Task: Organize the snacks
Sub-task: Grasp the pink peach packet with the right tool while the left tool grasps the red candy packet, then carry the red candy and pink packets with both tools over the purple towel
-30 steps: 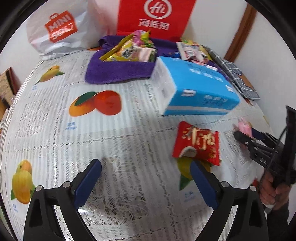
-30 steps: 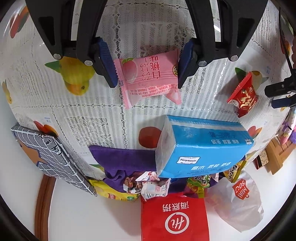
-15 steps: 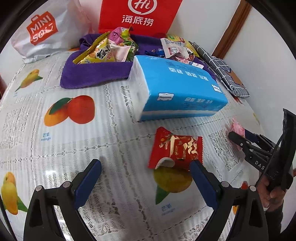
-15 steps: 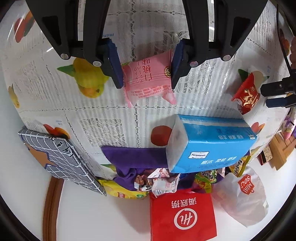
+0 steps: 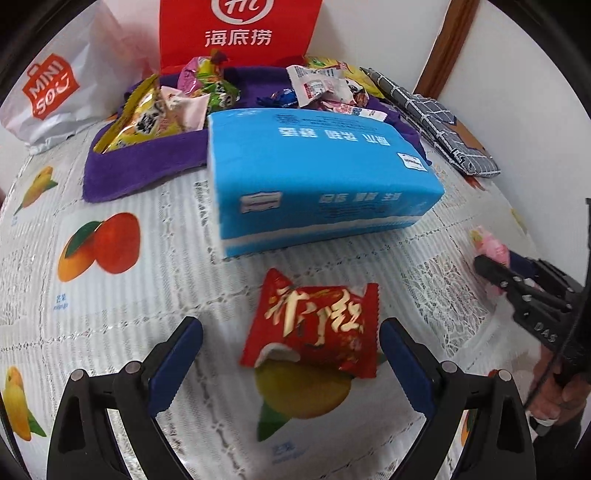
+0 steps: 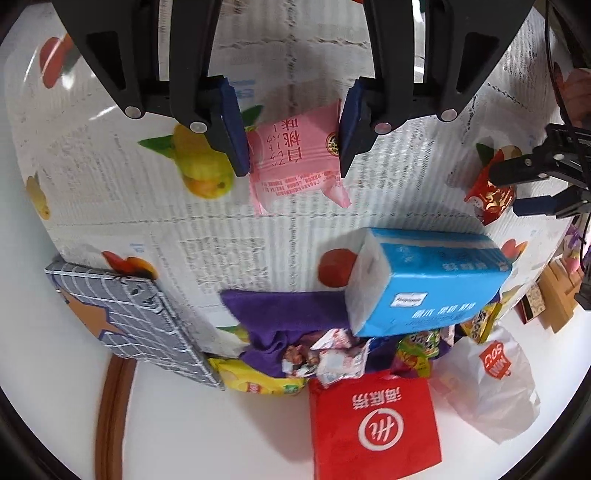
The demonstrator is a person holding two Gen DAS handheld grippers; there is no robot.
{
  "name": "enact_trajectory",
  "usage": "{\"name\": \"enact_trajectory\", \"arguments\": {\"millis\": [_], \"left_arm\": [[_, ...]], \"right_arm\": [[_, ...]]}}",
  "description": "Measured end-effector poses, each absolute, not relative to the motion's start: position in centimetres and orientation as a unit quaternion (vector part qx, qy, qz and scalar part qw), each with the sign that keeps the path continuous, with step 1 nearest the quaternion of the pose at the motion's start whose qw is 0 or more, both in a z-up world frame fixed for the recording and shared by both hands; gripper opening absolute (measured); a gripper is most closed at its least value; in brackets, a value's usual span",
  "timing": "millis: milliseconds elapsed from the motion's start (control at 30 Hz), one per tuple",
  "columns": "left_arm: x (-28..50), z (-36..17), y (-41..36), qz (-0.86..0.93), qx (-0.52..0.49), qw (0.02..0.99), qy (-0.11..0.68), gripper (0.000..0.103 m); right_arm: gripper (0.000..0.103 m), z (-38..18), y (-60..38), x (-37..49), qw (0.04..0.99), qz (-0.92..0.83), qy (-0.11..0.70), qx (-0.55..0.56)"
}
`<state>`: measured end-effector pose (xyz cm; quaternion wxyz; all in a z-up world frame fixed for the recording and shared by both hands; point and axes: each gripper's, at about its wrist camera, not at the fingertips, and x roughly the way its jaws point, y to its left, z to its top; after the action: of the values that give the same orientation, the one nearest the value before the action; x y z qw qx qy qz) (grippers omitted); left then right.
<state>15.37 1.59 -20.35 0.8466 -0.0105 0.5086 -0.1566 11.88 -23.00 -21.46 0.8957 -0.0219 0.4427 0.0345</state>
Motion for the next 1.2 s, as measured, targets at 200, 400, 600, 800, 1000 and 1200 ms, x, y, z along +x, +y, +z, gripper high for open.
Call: {"name": "enact_trajectory", "arguments": {"millis": [200, 400, 600, 800, 1000, 1200], "left_arm": [[14.8, -20.8, -0.6, -0.113, 0.058, 0.863, 0.488, 0.079], [14.2, -20.3, 0.3, -0.105, 0.047, 0.874, 0.473, 0.049], [13.3, -20.2, 2.5, -0.085, 0.036, 0.875, 0.476, 0.049], [13.1, -20.0, 4.2, -0.084, -0.002, 0.870, 0.486, 0.049], [12.7, -18.7, 4.4, -0.092, -0.006, 0.875, 0.475, 0.049], [12.2, -17.5, 4.8, -0.093, -0.012, 0.879, 0.468, 0.049]], "right_arm": [[0.045, -20.7, -24.5, 11.7, 0.900, 0.022, 0.435, -0.012], [0.045, -20.8, -24.5, 11.7, 0.899, 0.029, 0.437, 0.000], [0.045, -21.2, -23.0, 11.7, 0.898, 0.045, 0.438, -0.004], [0.045, -20.6, -22.2, 11.8, 0.900, 0.049, 0.433, -0.007], [0.045, -19.4, -21.8, 11.5, 0.904, 0.047, 0.425, -0.015], [0.045, -18.3, -21.4, 11.2, 0.907, 0.046, 0.417, -0.018]]}}
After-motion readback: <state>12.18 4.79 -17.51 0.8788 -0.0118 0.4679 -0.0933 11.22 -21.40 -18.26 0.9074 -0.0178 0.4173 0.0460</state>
